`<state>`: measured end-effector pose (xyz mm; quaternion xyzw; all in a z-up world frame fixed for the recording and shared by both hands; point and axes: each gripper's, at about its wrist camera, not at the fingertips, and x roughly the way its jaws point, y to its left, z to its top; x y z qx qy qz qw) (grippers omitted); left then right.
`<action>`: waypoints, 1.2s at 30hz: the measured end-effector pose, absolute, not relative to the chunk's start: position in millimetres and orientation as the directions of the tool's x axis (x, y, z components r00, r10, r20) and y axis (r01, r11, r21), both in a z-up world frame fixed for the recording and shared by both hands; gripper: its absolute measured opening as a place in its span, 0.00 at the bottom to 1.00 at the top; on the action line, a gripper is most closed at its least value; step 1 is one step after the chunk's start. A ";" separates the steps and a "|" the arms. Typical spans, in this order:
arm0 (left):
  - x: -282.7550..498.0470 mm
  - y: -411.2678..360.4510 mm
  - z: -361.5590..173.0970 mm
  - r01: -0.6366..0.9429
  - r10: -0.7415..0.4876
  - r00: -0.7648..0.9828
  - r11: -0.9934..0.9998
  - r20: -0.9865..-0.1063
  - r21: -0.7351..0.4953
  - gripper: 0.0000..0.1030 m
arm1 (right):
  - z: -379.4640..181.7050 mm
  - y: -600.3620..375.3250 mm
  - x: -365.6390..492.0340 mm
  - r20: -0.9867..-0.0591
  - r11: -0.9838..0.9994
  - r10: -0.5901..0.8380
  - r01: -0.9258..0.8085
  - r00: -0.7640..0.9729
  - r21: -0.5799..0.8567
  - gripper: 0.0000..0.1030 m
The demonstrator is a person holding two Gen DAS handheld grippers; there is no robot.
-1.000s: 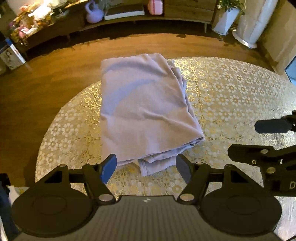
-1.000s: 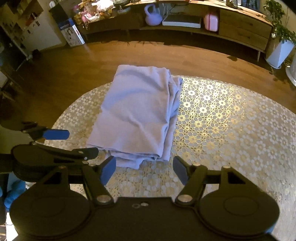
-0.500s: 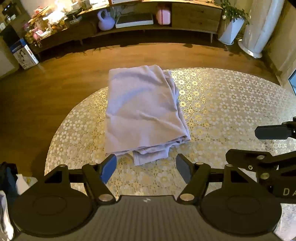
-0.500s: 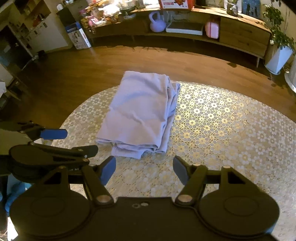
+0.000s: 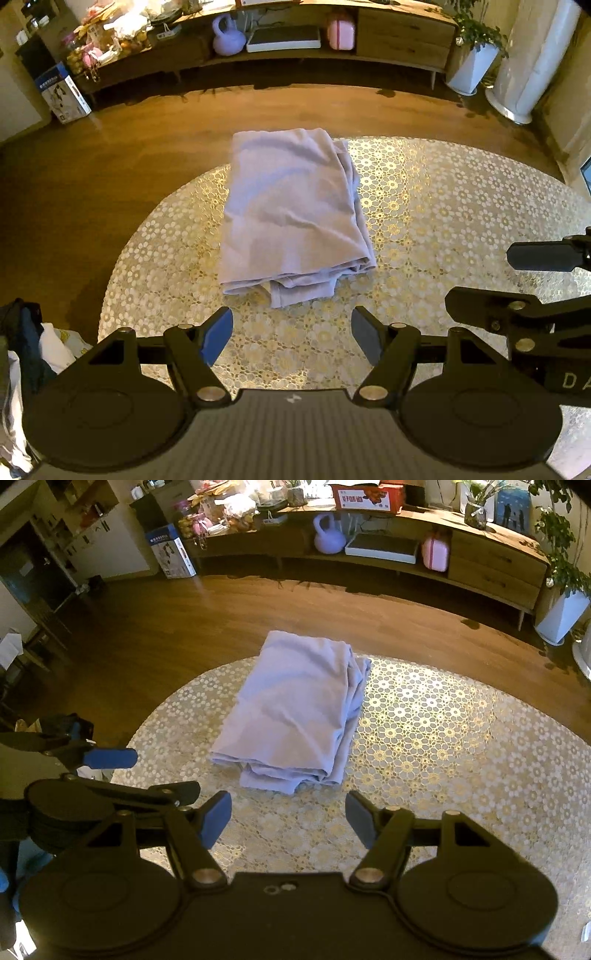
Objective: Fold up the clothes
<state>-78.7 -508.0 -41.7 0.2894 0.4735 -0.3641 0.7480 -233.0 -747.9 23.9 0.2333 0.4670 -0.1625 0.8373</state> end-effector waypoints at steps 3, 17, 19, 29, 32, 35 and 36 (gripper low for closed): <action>-70.8 -507.0 -40.9 0.820 -0.280 0.276 0.567 -0.920 0.074 0.68 | 25.6 -746.8 -228.2 -0.860 0.836 -0.065 0.498 0.507 0.230 1.00; -19.1 -480.0 -40.7 0.852 -0.299 0.249 0.521 -0.921 0.060 0.68 | 32.8 -717.7 -189.0 -0.888 0.786 -0.151 0.597 0.435 0.159 1.00; -14.2 -476.0 -41.9 0.859 -0.293 0.243 0.507 -0.925 0.066 0.68 | 33.5 -712.8 -183.7 -0.890 0.777 -0.158 0.610 0.428 0.155 1.00; -3.7 -465.1 -34.5 0.886 -0.301 0.230 0.457 -0.926 0.071 0.68 | 39.5 -698.2 -170.8 -0.894 0.764 -0.182 0.631 0.410 0.134 1.00; -2.3 -463.3 -33.2 0.887 -0.300 0.228 0.457 -0.926 0.070 0.68 | 39.6 -696.1 -169.2 -0.895 0.765 -0.186 0.631 0.406 0.127 1.00; -1.9 -462.1 -30.1 0.887 -0.306 0.225 0.458 -0.925 0.064 0.68 | 38.8 -694.4 -168.2 -0.897 0.769 -0.186 0.628 0.400 0.120 1.00; -2.0 -461.7 -29.4 0.886 -0.308 0.224 0.459 -0.925 0.062 0.68 | 38.5 -694.1 -167.9 -0.898 0.769 -0.185 0.627 0.400 0.121 1.00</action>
